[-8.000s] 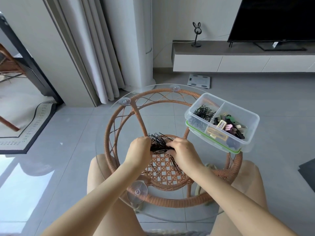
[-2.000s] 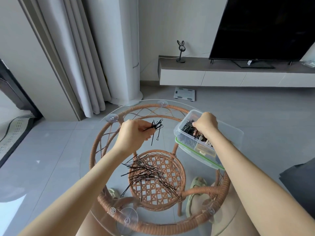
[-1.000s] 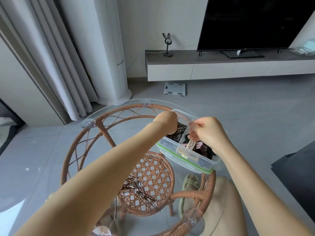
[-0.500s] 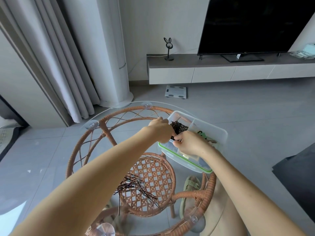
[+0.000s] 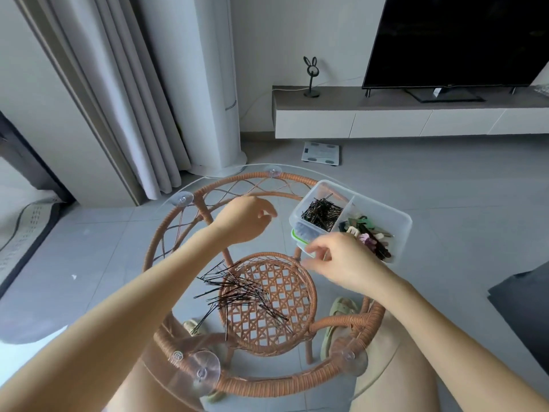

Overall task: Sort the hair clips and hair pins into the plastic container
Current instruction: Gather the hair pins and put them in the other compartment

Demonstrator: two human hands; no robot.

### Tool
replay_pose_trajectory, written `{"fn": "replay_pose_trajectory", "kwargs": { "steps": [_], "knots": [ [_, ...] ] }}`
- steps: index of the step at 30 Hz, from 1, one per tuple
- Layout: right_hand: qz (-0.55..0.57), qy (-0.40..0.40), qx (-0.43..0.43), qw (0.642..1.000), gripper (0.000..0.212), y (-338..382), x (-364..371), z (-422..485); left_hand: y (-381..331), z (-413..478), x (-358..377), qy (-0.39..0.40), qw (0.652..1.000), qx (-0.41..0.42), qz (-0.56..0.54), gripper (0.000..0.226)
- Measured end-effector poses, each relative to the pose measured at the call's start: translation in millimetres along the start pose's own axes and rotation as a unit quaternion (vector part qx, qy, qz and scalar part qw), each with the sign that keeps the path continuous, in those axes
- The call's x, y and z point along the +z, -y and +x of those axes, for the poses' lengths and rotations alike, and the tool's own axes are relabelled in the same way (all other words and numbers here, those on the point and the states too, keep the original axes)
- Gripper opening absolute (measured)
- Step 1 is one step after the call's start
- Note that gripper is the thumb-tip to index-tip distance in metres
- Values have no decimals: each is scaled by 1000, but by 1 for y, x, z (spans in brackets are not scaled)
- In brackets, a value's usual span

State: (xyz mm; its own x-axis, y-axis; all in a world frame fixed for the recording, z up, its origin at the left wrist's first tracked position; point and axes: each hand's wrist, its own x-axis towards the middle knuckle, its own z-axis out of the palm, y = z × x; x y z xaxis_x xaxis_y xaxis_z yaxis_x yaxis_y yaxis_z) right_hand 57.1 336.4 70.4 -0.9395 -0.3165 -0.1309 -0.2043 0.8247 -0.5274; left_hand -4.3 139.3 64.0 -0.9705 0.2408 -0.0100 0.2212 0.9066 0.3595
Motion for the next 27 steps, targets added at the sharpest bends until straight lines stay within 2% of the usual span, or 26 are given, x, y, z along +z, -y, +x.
{"fn": "replay_pose_trajectory", "kwargs": {
  "steps": [2, 4, 5, 8, 10, 14, 16, 20, 23, 25, 27],
  "knots": [
    [-43, 89, 32, 995, 49, 1, 18, -12, 25, -29, 3, 37, 998, -36, 32, 28],
    [-70, 128, 66, 987, 54, 1, 35, -21, 47, -58, 16, 31, 995, -74, 55, 34],
    [-75, 141, 76, 984, 56, 2, 45, -24, 57, -73, 26, 15, 994, -90, 66, 45],
    [-67, 121, 87, 987, 57, 16, 71, -31, 74, -109, 62, -7, 993, -107, 54, 90],
    [-57, 95, 80, 991, 49, 28, 85, -27, 76, -122, 83, -17, 993, -116, 33, 97],
    [-27, 53, 75, 995, 16, 48, 110, -8, 50, -118, 102, -101, 983, -153, -27, 78],
    [8, 45, 83, 995, 9, 54, 118, 1, 37, -113, 106, -129, 974, -167, -79, 67],
    [135, 68, 97, 984, 21, 55, 115, 13, 22, -110, 96, -184, 930, -223, -227, 44],
    [146, -15, 97, 984, 22, 51, 105, 23, 12, -107, 89, -207, 897, -244, -304, 41],
    [142, -74, 113, 981, 25, 46, 101, 39, 9, -99, 93, -226, 885, -250, -320, 41],
    [116, -97, 117, 982, 29, 43, 100, 55, 9, -90, 98, -242, 880, -254, -320, 40]
  ]
}}
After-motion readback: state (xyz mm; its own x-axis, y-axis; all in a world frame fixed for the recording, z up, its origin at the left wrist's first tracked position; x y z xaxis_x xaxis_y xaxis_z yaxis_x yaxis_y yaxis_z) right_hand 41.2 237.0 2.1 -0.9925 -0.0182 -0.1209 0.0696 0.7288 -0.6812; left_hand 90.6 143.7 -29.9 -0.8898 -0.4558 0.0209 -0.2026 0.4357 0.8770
